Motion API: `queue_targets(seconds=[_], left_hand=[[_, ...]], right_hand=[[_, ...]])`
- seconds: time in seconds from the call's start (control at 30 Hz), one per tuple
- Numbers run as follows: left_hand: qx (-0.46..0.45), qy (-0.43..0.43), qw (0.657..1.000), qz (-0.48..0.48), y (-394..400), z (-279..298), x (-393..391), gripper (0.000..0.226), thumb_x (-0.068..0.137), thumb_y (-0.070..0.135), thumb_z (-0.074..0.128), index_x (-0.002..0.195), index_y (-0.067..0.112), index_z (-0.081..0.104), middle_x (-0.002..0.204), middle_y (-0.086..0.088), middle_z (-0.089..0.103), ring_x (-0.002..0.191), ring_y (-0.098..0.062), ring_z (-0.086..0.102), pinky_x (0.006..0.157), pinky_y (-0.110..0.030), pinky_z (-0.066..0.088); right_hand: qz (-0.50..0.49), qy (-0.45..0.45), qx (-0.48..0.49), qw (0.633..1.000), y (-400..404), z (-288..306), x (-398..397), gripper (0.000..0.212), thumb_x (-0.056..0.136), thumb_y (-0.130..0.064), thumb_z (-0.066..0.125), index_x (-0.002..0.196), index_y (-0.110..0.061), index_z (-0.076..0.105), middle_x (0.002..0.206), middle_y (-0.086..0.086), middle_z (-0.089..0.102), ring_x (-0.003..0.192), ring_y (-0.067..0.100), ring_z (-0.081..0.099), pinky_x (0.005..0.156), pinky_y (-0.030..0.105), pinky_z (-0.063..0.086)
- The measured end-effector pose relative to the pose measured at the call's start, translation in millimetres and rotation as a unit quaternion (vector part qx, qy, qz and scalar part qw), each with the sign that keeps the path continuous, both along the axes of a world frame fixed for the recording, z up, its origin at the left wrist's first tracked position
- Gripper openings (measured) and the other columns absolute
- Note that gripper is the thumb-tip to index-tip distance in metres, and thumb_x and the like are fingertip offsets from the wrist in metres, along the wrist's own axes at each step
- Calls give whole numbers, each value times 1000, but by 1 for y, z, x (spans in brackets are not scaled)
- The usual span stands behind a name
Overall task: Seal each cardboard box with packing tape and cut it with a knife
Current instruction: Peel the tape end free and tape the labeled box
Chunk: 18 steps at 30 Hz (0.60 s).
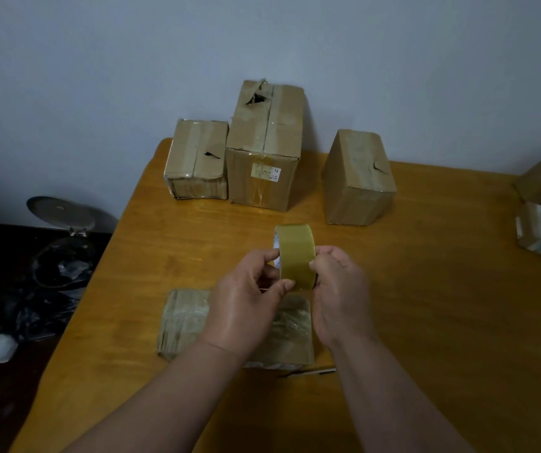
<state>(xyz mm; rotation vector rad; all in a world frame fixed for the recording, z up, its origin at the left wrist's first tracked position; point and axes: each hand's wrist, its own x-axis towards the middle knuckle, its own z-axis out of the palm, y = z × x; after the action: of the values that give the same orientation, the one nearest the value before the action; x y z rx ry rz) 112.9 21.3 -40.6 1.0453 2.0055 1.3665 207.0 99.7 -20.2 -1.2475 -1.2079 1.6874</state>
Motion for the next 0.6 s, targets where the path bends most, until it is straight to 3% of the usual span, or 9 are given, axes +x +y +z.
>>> queue_targets(seconds=[0.17, 0.27, 0.33, 0.4, 0.47, 0.6], left_hand=[[10, -2, 1000, 1, -1, 1, 1, 42, 82, 16, 77, 111, 40, 58, 83, 9, 66, 78, -1, 65, 70, -22, 57], [9, -36, 999, -2, 0, 4, -3, 43, 81, 16, 77, 104, 47, 57, 80, 12, 66, 76, -2, 66, 71, -28, 59], [9, -46, 999, -3, 0, 4, -3, 41, 81, 16, 78, 110, 40, 61, 81, 11, 66, 77, -5, 66, 73, -34, 60], [10, -42, 999, -5, 0, 3, -1, 40, 81, 16, 78, 117, 29, 63, 81, 8, 66, 78, -6, 66, 75, -34, 59], [10, -40, 999, -4, -2, 2, 0, 41, 82, 15, 77, 119, 26, 64, 83, 6, 66, 78, -5, 65, 75, -32, 58], [11, -34, 999, -5, -5, 0, 0, 40, 82, 14, 77, 115, 31, 62, 83, 7, 66, 78, -4, 64, 71, -23, 57]], right_hand=[[-9, -13, -9, 1000, -2, -7, 1, 40, 76, 7, 44, 74, -21, 71, 79, 10, 71, 80, 31, 63, 70, 43, 51], [15, 30, -8, 999, -1, 1, 2, 24, 66, -9, 48, 77, -11, 69, 90, 29, 65, 85, 41, 58, 74, 51, 47], [10, 24, -4, 1000, 0, 3, 0, 31, 69, -20, 52, 86, 3, 64, 92, 38, 58, 83, 41, 55, 72, 51, 43], [-2, 15, -6, 1000, -1, 3, -3, 36, 69, -25, 53, 82, 8, 55, 80, 27, 51, 77, 34, 47, 69, 48, 37], [-19, -1, -5, 1000, -2, 3, -5, 21, 66, -25, 51, 73, -4, 53, 74, 12, 45, 73, 28, 40, 67, 45, 33], [-29, -12, -12, 999, -6, 2, -7, 14, 66, -21, 48, 70, -11, 58, 73, 10, 48, 71, 26, 42, 65, 43, 35]])
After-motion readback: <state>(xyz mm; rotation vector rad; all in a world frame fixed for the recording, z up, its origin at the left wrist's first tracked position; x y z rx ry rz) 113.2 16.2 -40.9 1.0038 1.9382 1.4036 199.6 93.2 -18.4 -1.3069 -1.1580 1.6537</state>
